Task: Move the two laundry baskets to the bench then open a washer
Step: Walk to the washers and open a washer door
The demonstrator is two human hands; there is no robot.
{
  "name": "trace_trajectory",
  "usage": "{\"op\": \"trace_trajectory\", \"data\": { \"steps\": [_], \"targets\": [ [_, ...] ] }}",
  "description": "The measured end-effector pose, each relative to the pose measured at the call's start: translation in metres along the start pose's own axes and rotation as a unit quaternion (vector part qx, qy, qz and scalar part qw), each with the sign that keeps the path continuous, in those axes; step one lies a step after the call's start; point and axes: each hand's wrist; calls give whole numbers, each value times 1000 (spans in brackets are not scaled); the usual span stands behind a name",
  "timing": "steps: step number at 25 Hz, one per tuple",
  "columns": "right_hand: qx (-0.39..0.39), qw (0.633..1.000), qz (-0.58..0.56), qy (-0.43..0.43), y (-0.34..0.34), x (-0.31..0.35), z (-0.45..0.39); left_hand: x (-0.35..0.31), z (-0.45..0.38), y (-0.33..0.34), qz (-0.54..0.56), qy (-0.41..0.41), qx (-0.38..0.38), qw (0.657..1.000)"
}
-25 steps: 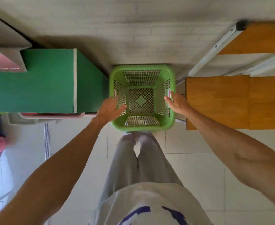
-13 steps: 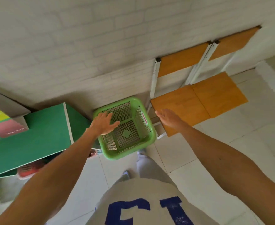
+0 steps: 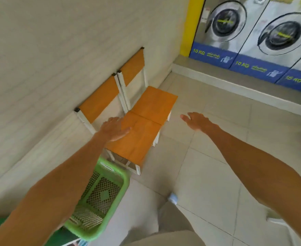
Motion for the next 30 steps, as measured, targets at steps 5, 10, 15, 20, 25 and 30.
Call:
{"op": "trace_trajectory", "data": {
  "steps": [5,10,15,20,25,30],
  "targets": [
    [-60,995,-12,77,-74,-129,-49,-136,-115,-42,7,84,-18,996],
    [-96,989,-11,112,-138,-244,-105,-283,-218,-75,-4,166,-72,983],
    [-86,987,1,133,-172,-327,-170,-381,-296,-88,-21,188,-77,979],
    [-77,987,-8,140,-189,-375,-265,-422,-400,-89,-46,187,-67,979],
    [-68,988,-30,138,-209,-407,-399,-452,-540,-91,-50,192,-51,979],
    [-74,982,-71,157,-238,-435,-523,-477,-684,-115,-67,201,-49,976]
  ]
}}
Point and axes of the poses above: each hand's wrist, its own z-axis away from the middle knuckle, its own y-axis out of the palm, x = y × z, and after that the axes turned 9 degrees about -x, right-handed
